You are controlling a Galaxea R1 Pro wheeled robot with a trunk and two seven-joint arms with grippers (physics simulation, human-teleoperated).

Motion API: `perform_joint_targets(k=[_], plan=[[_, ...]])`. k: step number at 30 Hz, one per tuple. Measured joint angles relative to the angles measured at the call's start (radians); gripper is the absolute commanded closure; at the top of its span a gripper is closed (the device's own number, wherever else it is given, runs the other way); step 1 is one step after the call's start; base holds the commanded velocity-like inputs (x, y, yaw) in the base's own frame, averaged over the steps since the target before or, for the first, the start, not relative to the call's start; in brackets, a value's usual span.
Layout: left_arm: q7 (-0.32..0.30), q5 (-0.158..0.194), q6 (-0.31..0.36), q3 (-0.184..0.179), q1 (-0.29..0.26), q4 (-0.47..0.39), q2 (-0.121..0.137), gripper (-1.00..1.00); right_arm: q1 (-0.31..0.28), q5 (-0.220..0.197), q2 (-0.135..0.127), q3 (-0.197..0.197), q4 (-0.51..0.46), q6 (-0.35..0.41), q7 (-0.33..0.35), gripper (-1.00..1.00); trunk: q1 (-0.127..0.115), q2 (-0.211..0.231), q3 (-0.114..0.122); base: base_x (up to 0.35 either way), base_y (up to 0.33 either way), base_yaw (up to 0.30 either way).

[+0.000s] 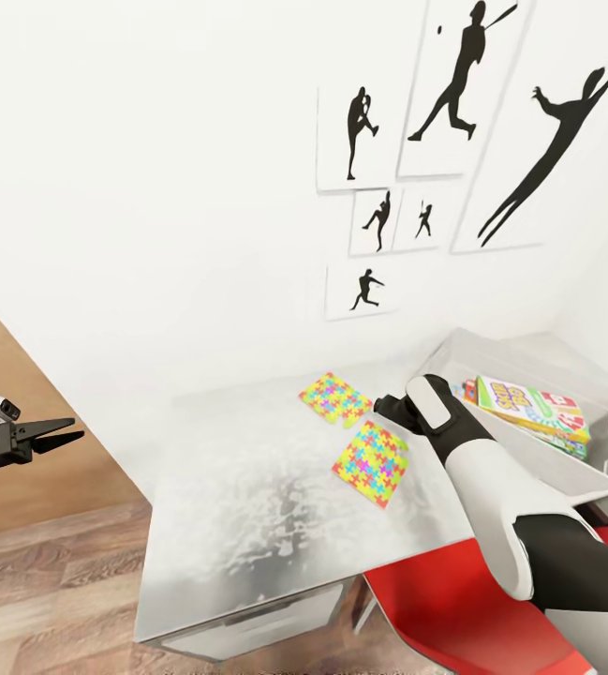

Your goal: Put all the toys in the child's room - the three board games (two on the bed and one on the table), the two jigsaw puzzles on the table, and the tennis ball on the table - inside the toy box on the table in the child's room.

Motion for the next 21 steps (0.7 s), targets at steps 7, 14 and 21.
perform_joint_targets(k=[7,14,21], plan=[[0.000,0.000,0.000,0.000,0.000,0.000,0.000,-1.00,-0.016,-0.001,0.002,0.000,-0.002,0.000,0.013,-1.00,0.000,0.000,-0.011,0.000,0.000,0.000],[0.000,0.000,-0.001,0.000,0.000,0.000,0.000,-1.00,-0.024,-0.001,0.001,0.000,-0.003,0.000,0.039,-1.00,0.000,0.000,-0.023,0.000,0.000,0.000],[0.000,0.000,0.000,0.000,0.000,0.000,0.000,-1.00,-0.024,-0.001,-0.003,0.001,-0.003,0.000,0.091,-1.00,0.000,0.000,-0.034,0.000,0.000,0.000]])
